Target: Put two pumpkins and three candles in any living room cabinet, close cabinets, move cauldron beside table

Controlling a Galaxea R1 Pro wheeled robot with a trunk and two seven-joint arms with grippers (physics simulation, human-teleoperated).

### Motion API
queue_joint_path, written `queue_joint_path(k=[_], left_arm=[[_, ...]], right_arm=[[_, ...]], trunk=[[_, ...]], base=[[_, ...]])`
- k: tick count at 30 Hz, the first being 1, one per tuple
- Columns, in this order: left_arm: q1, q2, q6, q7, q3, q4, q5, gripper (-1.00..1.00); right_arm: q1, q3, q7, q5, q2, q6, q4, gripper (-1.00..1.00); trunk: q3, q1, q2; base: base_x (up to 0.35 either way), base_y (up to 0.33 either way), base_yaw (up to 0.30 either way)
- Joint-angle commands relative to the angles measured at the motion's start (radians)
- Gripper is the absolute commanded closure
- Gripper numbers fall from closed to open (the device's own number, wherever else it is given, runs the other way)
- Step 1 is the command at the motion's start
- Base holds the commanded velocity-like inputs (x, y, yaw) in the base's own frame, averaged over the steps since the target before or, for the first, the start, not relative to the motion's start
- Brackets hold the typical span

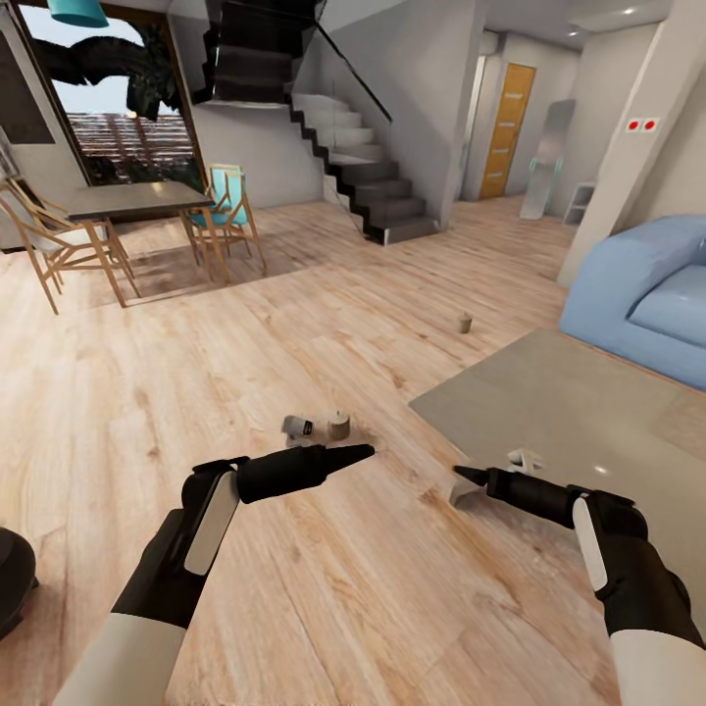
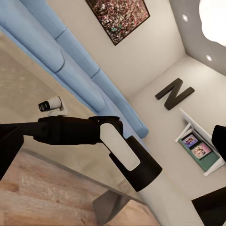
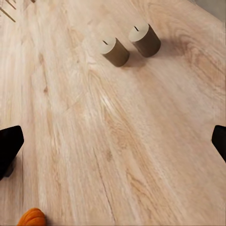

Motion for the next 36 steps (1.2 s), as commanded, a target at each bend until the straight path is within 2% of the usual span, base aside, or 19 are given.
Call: queue_joint_path(k=[1,7,14,19,36], left_arm=[[0.0,0.0,0.0,0.0,0.0,0.0,0.0,-1.0],[0.0,-0.001,-0.001,0.003,0.001,0.001,-0.001,-1.0],[0.0,0.0,-0.038,0.005,0.001,0.002,0.001,-1.0],[0.0,0.0,-0.042,0.005,0.002,0.002,0.002,-1.0],[0.0,0.0,-0.043,0.006,0.002,0.002,0.0,-1.0]], right_arm=[[0.0,0.0,0.0,0.0,0.0,0.0,0.0,-1.0],[0.0,0.0,0.0,0.0,0.0,0.0,0.0,-1.0],[0.0,0.0,-0.004,0.0,0.0,0.0,0.001,-1.0],[0.0,0.001,-0.033,0.0,0.0,-0.001,0.001,-1.0],[0.0,0.0,-0.038,-0.002,0.0,-0.003,0.002,-1.0]], trunk=[[-0.001,0.0,0.0],[-0.008,0.0,0.0],[-0.017,0.0,0.0],[-0.022,0.0,0.0],[-0.024,0.0,0.0]], base=[[0.0,0.0,0.203],[0.104,0.0,0.203],[0.302,0.0,0.203],[0.328,0.0,0.18],[0.329,0.0,0.014]])
